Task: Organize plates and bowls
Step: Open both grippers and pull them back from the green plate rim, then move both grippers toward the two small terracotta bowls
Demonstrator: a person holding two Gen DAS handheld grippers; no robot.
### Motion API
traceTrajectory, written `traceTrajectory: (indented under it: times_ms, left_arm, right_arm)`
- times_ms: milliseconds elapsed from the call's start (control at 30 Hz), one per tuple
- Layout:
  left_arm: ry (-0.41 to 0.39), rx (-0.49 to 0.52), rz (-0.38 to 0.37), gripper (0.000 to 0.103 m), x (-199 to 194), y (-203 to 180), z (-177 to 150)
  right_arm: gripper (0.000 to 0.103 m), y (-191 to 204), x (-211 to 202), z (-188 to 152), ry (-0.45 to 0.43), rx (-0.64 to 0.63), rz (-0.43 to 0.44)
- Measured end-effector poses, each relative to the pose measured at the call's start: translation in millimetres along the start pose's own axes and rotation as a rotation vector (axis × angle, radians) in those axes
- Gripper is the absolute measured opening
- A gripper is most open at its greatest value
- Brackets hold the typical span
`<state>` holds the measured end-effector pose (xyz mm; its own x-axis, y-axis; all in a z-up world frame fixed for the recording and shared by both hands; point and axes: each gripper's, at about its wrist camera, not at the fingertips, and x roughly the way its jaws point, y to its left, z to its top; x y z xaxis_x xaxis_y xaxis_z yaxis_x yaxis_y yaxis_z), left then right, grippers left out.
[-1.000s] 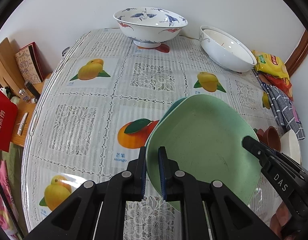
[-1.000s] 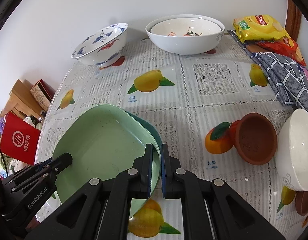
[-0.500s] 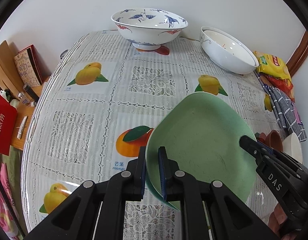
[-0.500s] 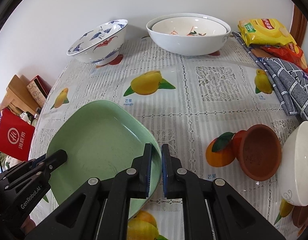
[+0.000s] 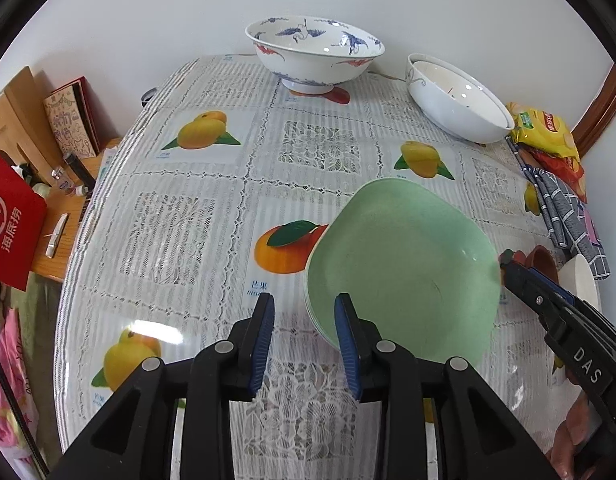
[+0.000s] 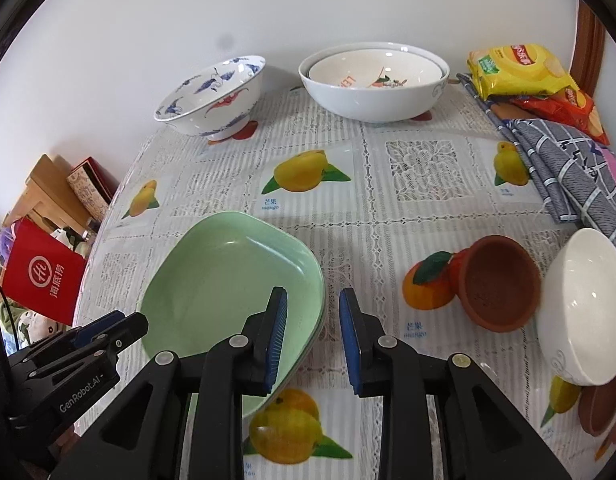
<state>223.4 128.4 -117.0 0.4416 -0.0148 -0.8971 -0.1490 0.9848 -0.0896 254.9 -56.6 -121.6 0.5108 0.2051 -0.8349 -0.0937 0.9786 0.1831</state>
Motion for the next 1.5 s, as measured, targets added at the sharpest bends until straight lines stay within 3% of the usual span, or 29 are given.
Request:
traceTrajectory:
  times_ms: [300,633,1067,1500]
  left_arm:
    - [-0.049,0.034,-0.03,0.038,-39,-25,-22]
    - [-0.058,0.132,-0.099,0.041,-58,-83,-53]
    - [-0.064,0.191,-0.137,0.042,-72,-119,-71]
    - [-0.05,0.192,-0.146,0.042,-66,-123,-74]
  right_arm:
    - [0.031,-30,-63,-29,-0.077,0.036,-0.043]
    - [0.036,-84,-121,-63,-0.146,0.117,-0.134]
    - [0.036,-115,-144,-88,-0.161,0.174,-0.163]
    - [0.036,-128,-149,-90,-0.16,0.187,-0.181]
